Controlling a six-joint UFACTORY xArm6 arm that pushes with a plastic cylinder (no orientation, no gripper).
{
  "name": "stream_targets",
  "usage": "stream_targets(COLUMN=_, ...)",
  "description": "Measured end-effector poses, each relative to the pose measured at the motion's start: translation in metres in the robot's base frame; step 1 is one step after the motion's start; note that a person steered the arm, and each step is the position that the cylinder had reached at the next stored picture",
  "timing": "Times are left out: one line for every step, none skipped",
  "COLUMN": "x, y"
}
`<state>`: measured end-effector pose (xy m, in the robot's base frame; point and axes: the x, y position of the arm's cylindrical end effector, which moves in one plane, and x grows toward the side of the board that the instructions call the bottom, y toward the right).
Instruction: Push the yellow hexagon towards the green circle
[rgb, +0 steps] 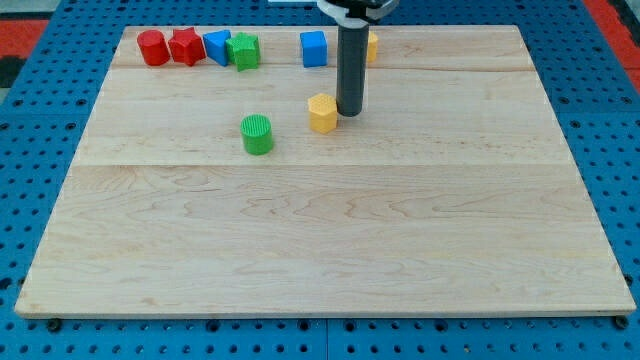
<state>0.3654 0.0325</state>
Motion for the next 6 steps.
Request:
stream_targets(x=-0.004, y=-0.011)
stream_targets(x=-0.012, y=-0.023)
stream_targets(x=-0.012, y=-0.065)
stream_targets(x=-0.001, y=-0.07)
stream_targets(x=-0.013, y=-0.006)
stream_targets(x=-0.061, y=0.055)
